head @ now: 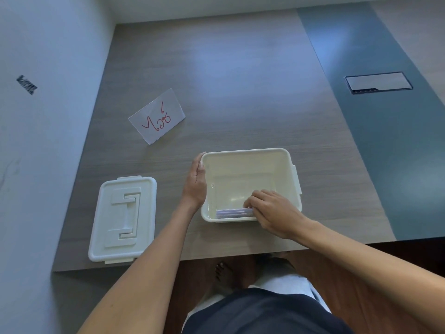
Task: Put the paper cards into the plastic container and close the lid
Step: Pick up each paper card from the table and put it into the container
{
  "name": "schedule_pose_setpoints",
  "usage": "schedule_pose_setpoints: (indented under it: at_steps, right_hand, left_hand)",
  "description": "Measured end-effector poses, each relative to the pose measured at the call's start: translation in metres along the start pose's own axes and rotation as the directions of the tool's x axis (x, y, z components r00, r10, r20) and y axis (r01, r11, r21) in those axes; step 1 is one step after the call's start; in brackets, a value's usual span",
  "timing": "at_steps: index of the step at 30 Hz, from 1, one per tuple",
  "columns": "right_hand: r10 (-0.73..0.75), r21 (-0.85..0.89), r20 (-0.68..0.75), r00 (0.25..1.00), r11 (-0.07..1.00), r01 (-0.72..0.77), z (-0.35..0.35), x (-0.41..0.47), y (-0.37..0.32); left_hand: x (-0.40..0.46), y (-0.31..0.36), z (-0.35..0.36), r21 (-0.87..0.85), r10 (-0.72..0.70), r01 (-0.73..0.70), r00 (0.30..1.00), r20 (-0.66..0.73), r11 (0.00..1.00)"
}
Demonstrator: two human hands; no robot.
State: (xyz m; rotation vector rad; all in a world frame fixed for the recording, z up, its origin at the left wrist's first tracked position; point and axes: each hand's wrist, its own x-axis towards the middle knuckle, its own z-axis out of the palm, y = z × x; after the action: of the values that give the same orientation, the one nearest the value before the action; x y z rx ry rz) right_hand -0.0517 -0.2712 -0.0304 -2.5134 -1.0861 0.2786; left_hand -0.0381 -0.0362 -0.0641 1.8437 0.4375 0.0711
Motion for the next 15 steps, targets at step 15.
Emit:
schedule_pose_setpoints:
  at_steps: [15]
  right_hand:
    - [0.019, 0.093, -0.33, 0.944, 0.996, 0.013, -0.045, 0.17, 0.026]
  left_hand:
    - [-0.001, 0.004, -0.002, -0.004, -0.041, 0.041, 0.999, 0.011, 0.999]
